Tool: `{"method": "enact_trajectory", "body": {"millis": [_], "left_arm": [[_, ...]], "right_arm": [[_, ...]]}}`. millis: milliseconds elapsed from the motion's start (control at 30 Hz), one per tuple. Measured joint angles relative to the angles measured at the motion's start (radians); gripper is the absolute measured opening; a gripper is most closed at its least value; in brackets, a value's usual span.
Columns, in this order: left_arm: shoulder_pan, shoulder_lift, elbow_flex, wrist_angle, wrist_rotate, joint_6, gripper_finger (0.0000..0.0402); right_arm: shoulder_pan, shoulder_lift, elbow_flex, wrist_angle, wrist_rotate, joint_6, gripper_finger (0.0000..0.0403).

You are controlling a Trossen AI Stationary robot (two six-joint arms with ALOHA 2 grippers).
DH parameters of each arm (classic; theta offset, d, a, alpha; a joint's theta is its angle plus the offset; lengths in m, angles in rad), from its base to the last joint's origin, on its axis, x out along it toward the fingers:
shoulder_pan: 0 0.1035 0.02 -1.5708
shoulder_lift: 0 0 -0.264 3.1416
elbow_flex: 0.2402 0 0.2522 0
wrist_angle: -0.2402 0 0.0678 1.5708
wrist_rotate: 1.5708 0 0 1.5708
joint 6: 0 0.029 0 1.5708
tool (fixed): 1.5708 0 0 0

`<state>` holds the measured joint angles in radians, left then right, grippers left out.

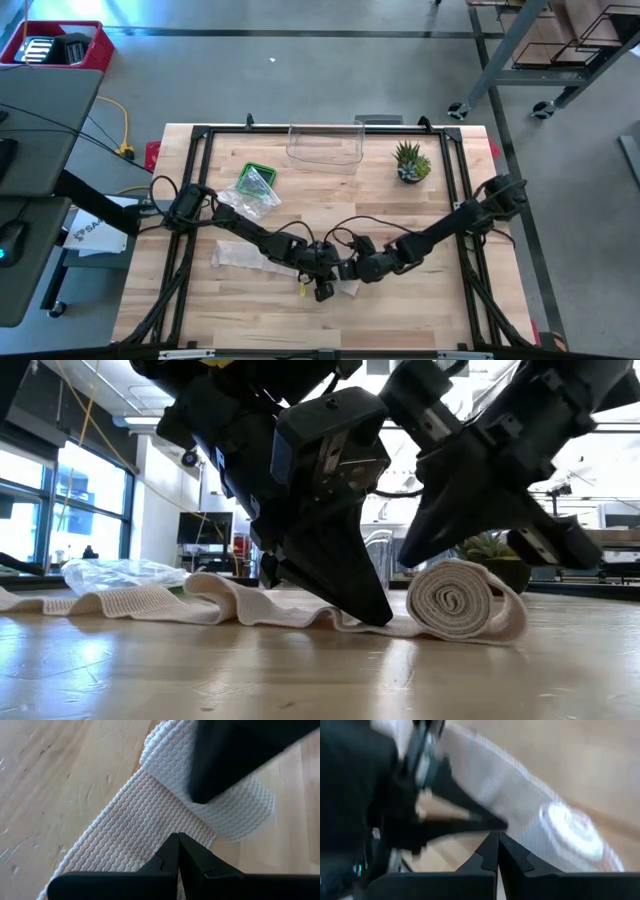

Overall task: Roll bandage
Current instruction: Roll the bandage

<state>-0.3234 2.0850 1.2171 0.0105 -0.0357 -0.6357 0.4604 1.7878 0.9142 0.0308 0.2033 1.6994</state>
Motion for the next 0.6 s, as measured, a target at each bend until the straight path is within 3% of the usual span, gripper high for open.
{"method": "enact_trajectory", "body": {"millis": [600], "left_arm": [[0.002, 0.000, 0.000, -0.006, -0.001, 0.000, 0.0000]], "right_arm": [[0.098, -0.055, 0.001, -0.162, -0.033, 0.048, 0.0000]]}}
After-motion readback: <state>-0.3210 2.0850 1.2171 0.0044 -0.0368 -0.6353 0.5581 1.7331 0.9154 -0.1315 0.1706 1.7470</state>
